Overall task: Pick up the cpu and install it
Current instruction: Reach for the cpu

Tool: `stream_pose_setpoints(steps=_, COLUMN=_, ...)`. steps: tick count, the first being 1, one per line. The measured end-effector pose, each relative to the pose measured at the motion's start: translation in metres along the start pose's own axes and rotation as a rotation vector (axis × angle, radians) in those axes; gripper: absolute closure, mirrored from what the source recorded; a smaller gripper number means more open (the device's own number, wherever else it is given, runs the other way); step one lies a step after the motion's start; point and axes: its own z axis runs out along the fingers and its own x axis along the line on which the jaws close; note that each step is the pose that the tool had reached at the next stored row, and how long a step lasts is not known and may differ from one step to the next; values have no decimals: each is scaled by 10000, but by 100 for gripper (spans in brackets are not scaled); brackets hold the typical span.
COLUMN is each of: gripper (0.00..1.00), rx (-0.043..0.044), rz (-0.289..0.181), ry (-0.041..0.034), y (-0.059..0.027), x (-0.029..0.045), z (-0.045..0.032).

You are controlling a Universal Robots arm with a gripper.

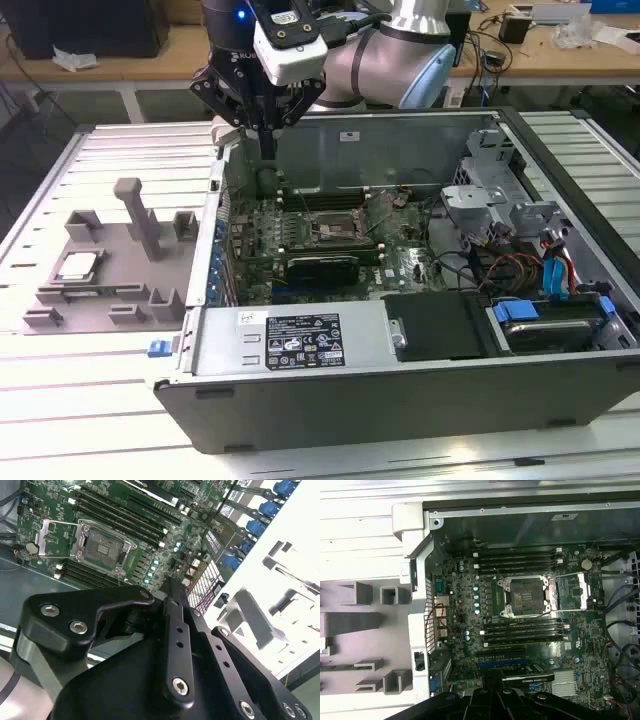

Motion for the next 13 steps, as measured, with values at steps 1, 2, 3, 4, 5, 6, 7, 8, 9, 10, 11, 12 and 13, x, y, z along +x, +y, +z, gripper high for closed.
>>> stream_pose_setpoints(steps=1, gripper=89, rx=0, rz=0, ry=0, y=0, x=0, z=0)
stream_pose_setpoints(steps=2, gripper=89, rx=0, rz=0, ry=0, y=0, x=0, z=0)
stream_pose_setpoints(steps=3, gripper=89, rx=-1, rz=0, ry=0, y=0, x=0, z=0)
stream_pose_setpoints(steps=4, gripper=89, rx=0, rz=0, ry=0, y=0, x=0, z=0)
stream_pose_setpoints(steps=5, gripper=89, rx=-1, rz=0, ry=0, y=0, x=0, z=0)
stream_pose_setpoints(steps=6, gripper=89, rx=0, rz=1, ry=0, y=0, x=0, z=0)
stream_pose_setpoints(steps=7, gripper=89, rx=-1, rz=0, ry=0, y=0, x=0, z=0)
stream_pose_setpoints(steps=8, gripper=89, rx=0, rz=0, ry=0, y=0, x=0, z=0)
stream_pose_setpoints(steps=9, gripper=89, rx=-1, rz=0, ry=0, y=0, x=0, z=0)
stream_pose_setpoints(steps=10, gripper=89, rx=0, rz=0, ry=0, y=0, x=0, z=0)
stream_pose_setpoints(steps=11, gripper=89, rx=0, rz=0, ry=0, y=0, x=0, z=0)
stream_pose_setpoints(steps=12, gripper=89, rx=0, rz=0, ry=0, y=0, x=0, z=0)
stream_pose_setpoints(steps=13, gripper=89, rx=0, rz=0, ry=0, y=0, x=2, z=0)
